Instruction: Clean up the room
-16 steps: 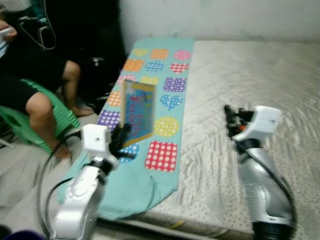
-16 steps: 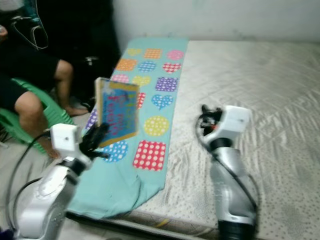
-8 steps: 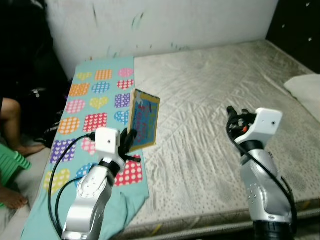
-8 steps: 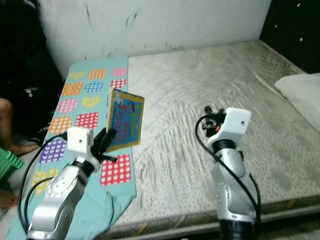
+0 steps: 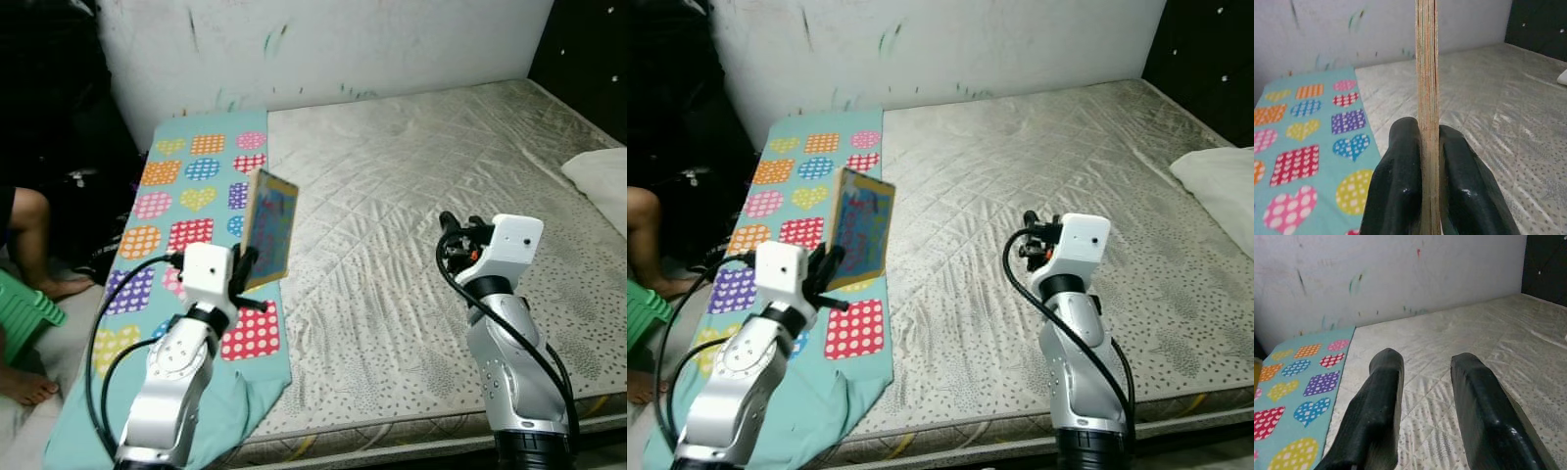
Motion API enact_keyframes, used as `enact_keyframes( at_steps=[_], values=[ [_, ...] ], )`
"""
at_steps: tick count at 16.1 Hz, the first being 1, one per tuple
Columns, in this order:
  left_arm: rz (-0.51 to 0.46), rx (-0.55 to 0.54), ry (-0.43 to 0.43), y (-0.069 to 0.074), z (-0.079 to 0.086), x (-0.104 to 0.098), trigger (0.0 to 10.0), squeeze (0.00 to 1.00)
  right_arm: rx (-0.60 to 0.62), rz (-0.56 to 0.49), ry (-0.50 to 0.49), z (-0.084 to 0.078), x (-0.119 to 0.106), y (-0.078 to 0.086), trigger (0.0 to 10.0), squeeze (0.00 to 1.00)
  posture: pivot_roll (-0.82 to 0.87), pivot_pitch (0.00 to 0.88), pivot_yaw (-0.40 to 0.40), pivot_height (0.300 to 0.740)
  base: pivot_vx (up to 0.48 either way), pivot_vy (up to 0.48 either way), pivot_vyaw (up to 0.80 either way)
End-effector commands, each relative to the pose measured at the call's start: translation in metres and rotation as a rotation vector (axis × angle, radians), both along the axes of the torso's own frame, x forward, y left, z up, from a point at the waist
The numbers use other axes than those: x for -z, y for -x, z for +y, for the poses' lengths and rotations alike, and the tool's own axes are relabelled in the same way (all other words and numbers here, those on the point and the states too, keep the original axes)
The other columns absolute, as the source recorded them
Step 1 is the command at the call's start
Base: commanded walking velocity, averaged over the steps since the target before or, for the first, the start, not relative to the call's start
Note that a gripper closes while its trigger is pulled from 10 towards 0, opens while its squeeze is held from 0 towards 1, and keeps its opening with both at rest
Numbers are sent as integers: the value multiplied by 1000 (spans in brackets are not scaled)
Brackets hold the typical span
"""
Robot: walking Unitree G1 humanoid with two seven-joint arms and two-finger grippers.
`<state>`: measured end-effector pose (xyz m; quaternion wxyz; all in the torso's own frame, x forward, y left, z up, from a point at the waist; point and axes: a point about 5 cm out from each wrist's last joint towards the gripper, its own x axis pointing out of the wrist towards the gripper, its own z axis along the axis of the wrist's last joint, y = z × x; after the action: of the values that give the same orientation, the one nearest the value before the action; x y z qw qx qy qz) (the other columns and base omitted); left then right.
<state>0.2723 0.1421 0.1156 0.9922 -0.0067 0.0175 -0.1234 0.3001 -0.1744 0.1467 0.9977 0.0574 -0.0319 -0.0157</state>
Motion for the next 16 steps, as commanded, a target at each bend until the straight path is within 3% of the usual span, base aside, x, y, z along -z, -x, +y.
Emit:
enact_keyframes(
  at_steps=[1,3,4,6,9,12,16],
  values=[
    [-15,-1,-2,6,11,-4,10000,0,-8,7,-16,1,-3,-1,10000,0,-191,0,71,740,0,0,0],
    [-9,48,-80,18,15,1,10000,0,-33,-7,33,10,-5,4,10000,0,-195,0,87,740,0,0,0],
    [-16,40,-93,17,16,1,10000,0,-32,-8,36,10,-5,4,10000,0,-195,0,87,740,0,0,0],
    [-31,-56,-53,9,21,-5,10000,0,-5,-1,0,5,-6,4,10000,0,-218,0,94,740,0,0,0],
    [-76,-175,-52,9,39,-11,10000,0,9,-21,2,-2,-12,0,10000,0,-228,0,85,740,0,0,0],
    [-77,-203,4,9,31,-12,10000,0,31,-34,13,-7,-17,-2,10000,0,-227,0,79,740,0,0,-296],
    [-65,-151,27,9,20,-10,10000,0,31,-24,16,-6,-12,7,10000,0,-240,0,95,740,0,0,-116]
  ],
)
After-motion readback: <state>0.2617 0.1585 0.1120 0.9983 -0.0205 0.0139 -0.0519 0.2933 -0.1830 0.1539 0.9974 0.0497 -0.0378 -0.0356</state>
